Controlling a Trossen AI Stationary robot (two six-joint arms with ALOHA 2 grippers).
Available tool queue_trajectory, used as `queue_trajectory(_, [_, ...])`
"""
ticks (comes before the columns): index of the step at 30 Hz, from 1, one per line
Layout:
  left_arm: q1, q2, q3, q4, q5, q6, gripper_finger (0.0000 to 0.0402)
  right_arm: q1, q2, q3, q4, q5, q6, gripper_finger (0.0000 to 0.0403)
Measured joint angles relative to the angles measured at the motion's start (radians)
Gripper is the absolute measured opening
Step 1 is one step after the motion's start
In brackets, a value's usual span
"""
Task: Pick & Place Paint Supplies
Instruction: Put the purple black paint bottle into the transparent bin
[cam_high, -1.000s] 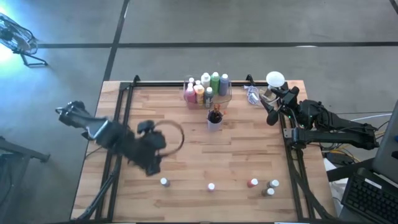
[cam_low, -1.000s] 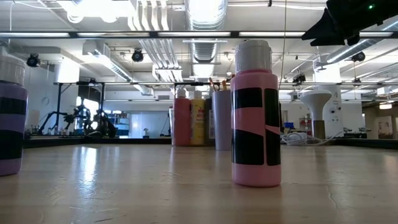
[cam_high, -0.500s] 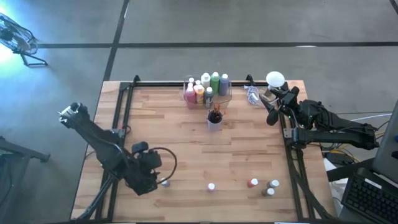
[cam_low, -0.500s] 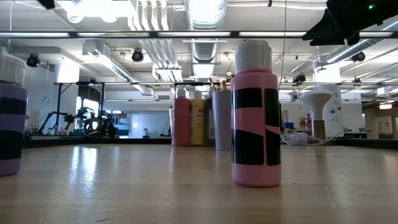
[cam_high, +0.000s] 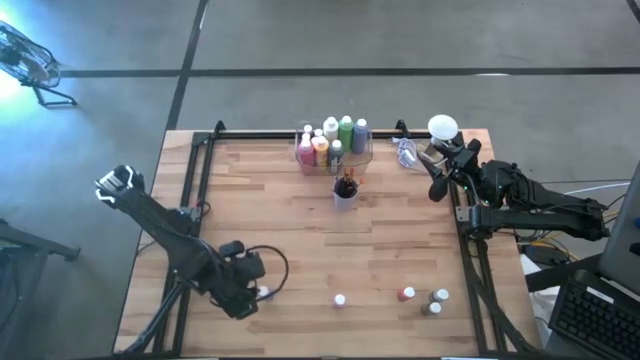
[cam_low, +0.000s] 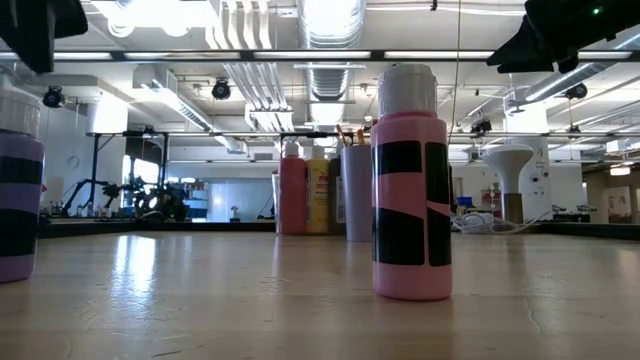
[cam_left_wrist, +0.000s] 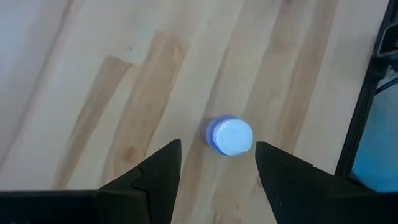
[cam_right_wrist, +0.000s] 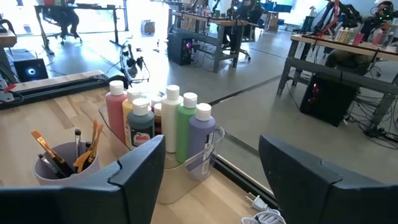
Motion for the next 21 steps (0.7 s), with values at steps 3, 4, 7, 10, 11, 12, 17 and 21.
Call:
queue_trajectory(3, [0.000,0.002,-0.029,0.043,0.026,0.019,0.0211,0.000,0.000,0.000,0.000,0.000,-0.001,0.0246])
queue_trajectory(4, [0.000,0.002,-0.038,0.050,0.027,0.020,0.0211,0.000,0.000,0.000,0.000,0.000,-0.001,0.0243])
queue_trajectory(7, [0.000,0.002,-0.054,0.060,0.036,0.026,0.0211,0.000,0.000,0.000,0.000,0.000,-0.001,0.0236])
queue_trajectory(10, [-0.002,0.002,-0.070,0.070,0.050,0.044,0.0211,0.000,0.000,0.000,0.000,0.000,0.000,0.0230])
queue_trajectory(11, [-0.003,0.002,-0.078,0.075,0.054,0.051,0.0211,0.000,0.000,0.000,0.000,0.000,-0.001,0.0228])
queue_trajectory(12, [-0.004,0.002,-0.088,0.084,0.058,0.059,0.0211,0.000,0.000,0.000,0.000,0.000,-0.001,0.0226])
queue_trajectory(17, [-0.011,0.002,-0.143,0.148,0.141,0.069,0.0211,0.000,0.000,0.000,0.000,0.000,-0.001,0.0225])
queue_trajectory(21, [-0.030,0.002,-0.183,0.186,0.178,0.043,0.0211,0.000,0.000,0.000,0.000,0.000,-0.001,0.0236])
